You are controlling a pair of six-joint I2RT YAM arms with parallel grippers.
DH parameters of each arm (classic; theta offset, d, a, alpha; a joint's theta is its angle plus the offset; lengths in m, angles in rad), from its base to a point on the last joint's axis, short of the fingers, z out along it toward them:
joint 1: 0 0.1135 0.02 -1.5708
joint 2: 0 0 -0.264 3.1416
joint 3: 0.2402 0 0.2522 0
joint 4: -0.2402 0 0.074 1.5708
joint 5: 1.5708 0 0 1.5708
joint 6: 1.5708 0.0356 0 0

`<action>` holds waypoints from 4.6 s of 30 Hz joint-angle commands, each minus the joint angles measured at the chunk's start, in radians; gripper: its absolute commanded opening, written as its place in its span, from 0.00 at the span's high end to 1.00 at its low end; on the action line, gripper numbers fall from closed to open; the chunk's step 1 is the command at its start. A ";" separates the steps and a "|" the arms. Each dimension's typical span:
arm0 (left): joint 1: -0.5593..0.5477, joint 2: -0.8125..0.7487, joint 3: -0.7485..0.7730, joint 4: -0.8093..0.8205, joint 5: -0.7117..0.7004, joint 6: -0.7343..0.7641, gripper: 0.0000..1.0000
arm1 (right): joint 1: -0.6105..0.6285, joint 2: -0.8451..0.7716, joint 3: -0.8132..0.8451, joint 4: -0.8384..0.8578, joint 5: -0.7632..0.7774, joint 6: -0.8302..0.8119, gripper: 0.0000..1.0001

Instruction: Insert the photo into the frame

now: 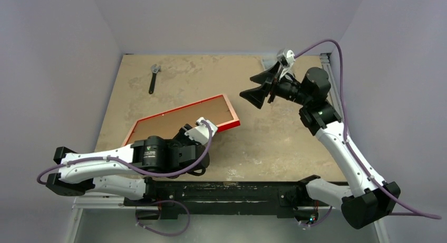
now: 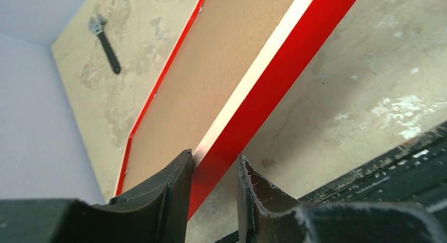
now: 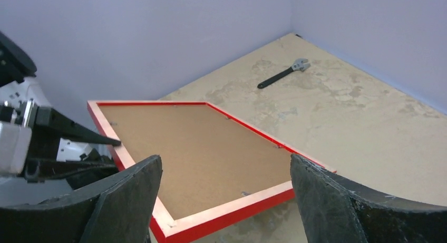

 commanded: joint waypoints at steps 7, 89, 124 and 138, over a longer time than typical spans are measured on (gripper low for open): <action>0.007 -0.098 0.070 0.011 0.039 -0.041 1.00 | 0.048 -0.052 -0.174 0.448 -0.243 -0.119 0.07; 0.258 -0.009 -0.292 0.481 0.477 0.273 0.04 | 0.418 0.727 0.532 -0.945 0.617 0.150 1.00; 0.111 0.542 0.034 -0.281 -0.168 -0.227 0.93 | 0.364 0.679 0.630 -1.023 0.383 0.165 1.00; 0.111 0.514 0.064 -0.401 -0.223 -0.339 1.00 | 0.292 0.471 0.559 -0.788 0.395 0.175 0.22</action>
